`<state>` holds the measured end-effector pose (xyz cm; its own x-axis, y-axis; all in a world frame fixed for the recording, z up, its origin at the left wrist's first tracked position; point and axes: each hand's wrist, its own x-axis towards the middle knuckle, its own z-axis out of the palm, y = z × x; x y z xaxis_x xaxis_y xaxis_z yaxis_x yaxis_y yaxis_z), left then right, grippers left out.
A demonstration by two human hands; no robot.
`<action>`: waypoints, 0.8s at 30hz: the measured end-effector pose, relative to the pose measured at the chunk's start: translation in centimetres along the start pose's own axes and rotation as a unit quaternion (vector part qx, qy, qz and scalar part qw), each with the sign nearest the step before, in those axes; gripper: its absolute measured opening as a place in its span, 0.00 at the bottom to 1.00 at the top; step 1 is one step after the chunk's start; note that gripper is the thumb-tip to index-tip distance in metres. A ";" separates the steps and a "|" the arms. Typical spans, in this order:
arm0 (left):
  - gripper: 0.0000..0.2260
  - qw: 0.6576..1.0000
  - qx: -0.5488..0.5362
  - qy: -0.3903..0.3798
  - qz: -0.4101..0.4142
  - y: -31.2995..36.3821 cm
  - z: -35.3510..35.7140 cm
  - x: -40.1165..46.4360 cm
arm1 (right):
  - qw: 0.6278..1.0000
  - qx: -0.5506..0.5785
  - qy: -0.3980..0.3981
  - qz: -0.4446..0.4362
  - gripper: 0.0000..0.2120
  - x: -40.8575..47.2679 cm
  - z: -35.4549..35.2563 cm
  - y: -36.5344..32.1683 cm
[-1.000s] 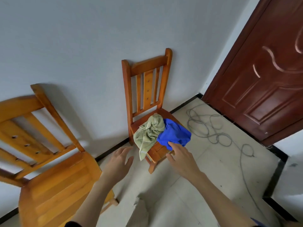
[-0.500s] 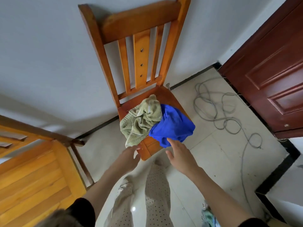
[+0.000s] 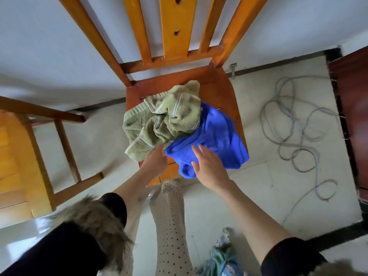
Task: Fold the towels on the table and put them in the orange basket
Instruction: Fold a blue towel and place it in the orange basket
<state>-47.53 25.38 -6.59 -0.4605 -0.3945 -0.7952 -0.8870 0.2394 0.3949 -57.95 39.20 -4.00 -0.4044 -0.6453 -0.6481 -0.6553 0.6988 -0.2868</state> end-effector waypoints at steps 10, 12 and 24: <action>0.09 0.992 -0.015 0.095 0.083 2.3 1.2 0.6 | 0.996 0.086 0.033 0.001 0.22 2.1 -0.9 2.0; 0.09 0.984 -0.013 0.103 0.143 3.4 0.6 -1.1 | 0.994 0.079 0.073 -0.028 0.21 1.9 -2.3 2.3; 0.07 0.948 -0.001 0.074 0.309 11.4 -4.0 -11.7 | 0.981 0.080 0.126 -0.128 0.07 -5.3 -11.9 3.0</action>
<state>-52.36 29.19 9.05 -0.8925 -0.2986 -0.3382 -0.4455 0.4645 0.7654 -65.35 41.08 7.00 -0.3977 -0.8473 -0.3520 -0.6553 0.5308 -0.5374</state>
